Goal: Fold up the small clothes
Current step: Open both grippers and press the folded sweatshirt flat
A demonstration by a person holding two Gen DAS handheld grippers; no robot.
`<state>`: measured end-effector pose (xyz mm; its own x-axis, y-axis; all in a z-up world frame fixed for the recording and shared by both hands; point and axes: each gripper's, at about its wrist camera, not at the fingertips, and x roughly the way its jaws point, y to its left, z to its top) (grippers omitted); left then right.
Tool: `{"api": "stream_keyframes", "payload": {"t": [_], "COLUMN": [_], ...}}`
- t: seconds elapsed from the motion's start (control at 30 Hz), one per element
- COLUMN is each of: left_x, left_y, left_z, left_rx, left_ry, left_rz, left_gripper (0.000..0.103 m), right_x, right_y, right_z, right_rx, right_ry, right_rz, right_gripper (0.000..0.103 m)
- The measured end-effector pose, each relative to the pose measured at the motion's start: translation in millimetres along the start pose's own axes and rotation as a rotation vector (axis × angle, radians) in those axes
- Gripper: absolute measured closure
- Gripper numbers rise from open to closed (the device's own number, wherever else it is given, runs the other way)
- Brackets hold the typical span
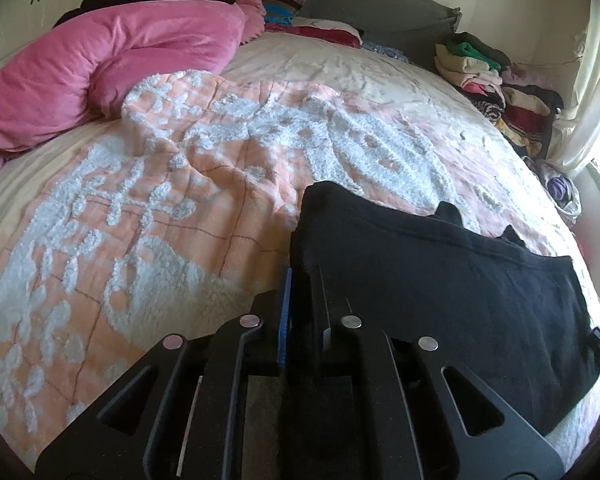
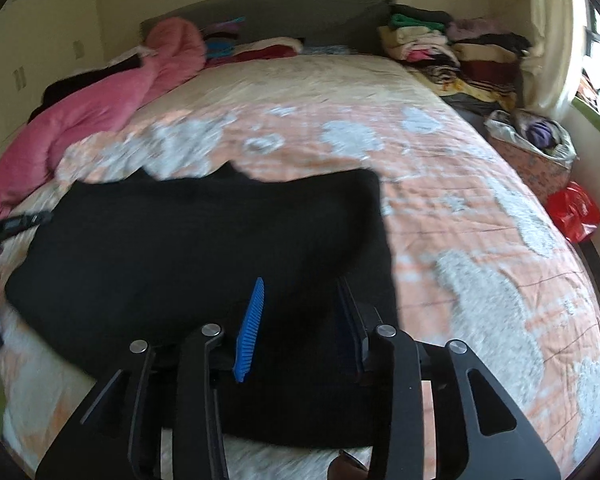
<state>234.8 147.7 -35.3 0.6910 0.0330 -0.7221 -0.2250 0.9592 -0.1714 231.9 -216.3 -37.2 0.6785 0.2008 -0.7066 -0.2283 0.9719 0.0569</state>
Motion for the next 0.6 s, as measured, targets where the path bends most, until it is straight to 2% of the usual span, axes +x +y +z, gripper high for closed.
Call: {"api": "stream_keyframes", "payload": {"t": [0.07, 0.17, 0.37, 0.5, 0.6], "left_x": [-4.5, -10.5, -23.4, -28.8, -31.5], "left_y": [-1.0, -5.4, -20.5, -25.7, -25.7], "left_z": [-1.7, -5.2, -13.9, -19.8, -26.8], "left_rx": [0.002, 0.014, 0.087, 0.109, 0.110], "left_ry": [-0.001, -0.002, -0.017, -0.013, 0.003], "left_rz": [0.003, 0.005, 0.018, 0.015, 0.003], "left_gripper": [0.099, 0.090, 0.078, 0.068, 0.065], "right_x": [-2.8, -3.9, -2.7, -6.8, -8.9], "right_y": [7.2, 10.8, 10.7, 8.3, 7.9], "right_z": [-5.2, -11.7, -24.4, -31.9, -38.5], "right_rx": [-0.015, -0.013, -0.001, 0.020, 0.032], "right_ry": [0.007, 0.022, 0.058, 0.063, 0.068], "right_rz": [0.010, 0.022, 0.027, 0.037, 0.039], "right_gripper": [0.062, 0.059, 0.056, 0.054, 0.052]}}
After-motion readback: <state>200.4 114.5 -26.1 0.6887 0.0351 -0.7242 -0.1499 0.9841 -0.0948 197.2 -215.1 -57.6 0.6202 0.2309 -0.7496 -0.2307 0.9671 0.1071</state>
